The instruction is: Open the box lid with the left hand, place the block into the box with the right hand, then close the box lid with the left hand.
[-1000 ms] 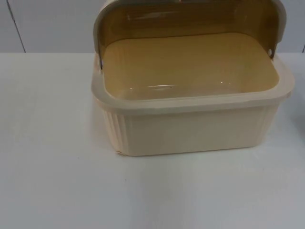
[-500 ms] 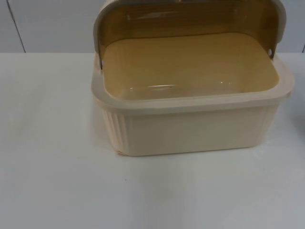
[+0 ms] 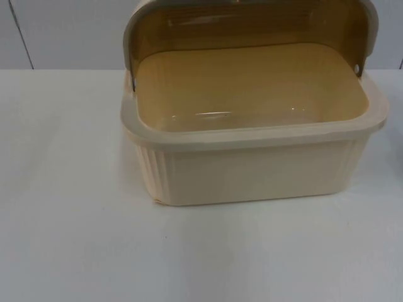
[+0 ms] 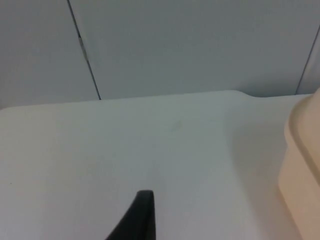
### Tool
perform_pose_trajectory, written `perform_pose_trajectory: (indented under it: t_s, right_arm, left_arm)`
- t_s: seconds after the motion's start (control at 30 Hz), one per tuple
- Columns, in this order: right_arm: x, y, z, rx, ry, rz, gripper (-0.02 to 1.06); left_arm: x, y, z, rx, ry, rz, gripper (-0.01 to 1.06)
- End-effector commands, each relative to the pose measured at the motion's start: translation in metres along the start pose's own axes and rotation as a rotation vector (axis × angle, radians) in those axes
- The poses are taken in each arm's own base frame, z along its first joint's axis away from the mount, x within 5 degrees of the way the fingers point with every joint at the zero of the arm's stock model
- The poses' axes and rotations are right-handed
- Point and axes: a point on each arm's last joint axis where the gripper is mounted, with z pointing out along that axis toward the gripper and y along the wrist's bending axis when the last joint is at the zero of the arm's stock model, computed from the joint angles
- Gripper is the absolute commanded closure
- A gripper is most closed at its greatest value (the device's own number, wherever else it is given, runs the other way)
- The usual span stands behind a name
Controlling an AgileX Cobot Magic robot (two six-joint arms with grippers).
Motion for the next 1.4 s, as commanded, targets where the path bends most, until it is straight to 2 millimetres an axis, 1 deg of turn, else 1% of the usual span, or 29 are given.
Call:
perform_pose_trajectory:
  t_s: [0.0,0.03,0.07,0.13,0.2,0.27,0.4,0.53,0.6,0.63,0.8,0.83,0.97,1.3,1.37]
  right_arm:
    - [-0.001,-0.006,0.013,-0.008,0.011,0.008,0.00]
    - [0.000,-0.001,0.022,-0.023,0.030,-0.025,0.00]
    - [0.000,-0.001,0.022,-0.023,0.030,-0.025,0.00]
    - [0.002,0.014,0.042,-0.055,0.077,-0.115,0.00]
    - [-0.001,0.025,0.054,-0.059,0.070,-0.161,0.00]
    - [-0.005,0.028,0.057,-0.059,0.053,-0.166,0.00]
    - [-0.023,0.027,0.061,-0.052,0.012,-0.161,0.00]
    - [-0.029,0.027,0.067,-0.051,0.007,-0.164,0.00]
    - [-0.028,0.026,0.076,-0.052,0.024,-0.157,0.00]
    - [-0.028,0.026,0.076,-0.052,0.024,-0.157,0.00]
    - [-0.018,0.024,0.096,-0.052,0.078,-0.152,0.00]
    - [-0.018,0.024,0.096,-0.052,0.078,-0.152,0.00]
    - [-0.007,0.024,0.113,-0.060,0.141,-0.142,0.00]
    - [0.007,0.023,0.134,-0.063,0.201,-0.151,0.00]
    - [0.008,0.023,0.135,-0.064,0.208,-0.150,0.00]
  left_arm:
    - [-0.001,0.001,-0.001,-0.006,0.000,-0.007,0.00]
    - [-0.001,0.001,-0.001,-0.006,0.000,-0.007,0.00]
    - [-0.001,0.001,-0.001,-0.006,0.000,-0.007,0.00]
    - [-0.002,0.001,-0.001,-0.010,-0.002,0.008,0.00]
    - [-0.001,0.002,-0.001,-0.011,0.001,0.007,0.00]
    - [-0.001,0.002,-0.001,-0.013,0.004,0.010,0.00]
    - [0.000,0.003,-0.001,-0.021,0.018,0.016,0.00]
    - [0.000,0.003,-0.001,-0.021,0.018,0.016,0.00]
    - [0.000,0.003,-0.001,-0.021,0.018,0.016,0.00]
    - [0.000,0.003,-0.001,-0.021,0.018,0.016,0.00]
    - [0.000,0.003,-0.001,-0.021,0.018,0.016,0.00]
    - [0.000,0.003,-0.001,-0.021,0.018,0.016,0.00]
    - [0.000,0.002,-0.001,-0.020,0.016,0.016,0.00]
    - [-0.001,0.004,-0.001,-0.034,0.011,0.067,0.00]
    - [-0.001,0.004,-0.001,-0.037,0.010,0.078,0.00]
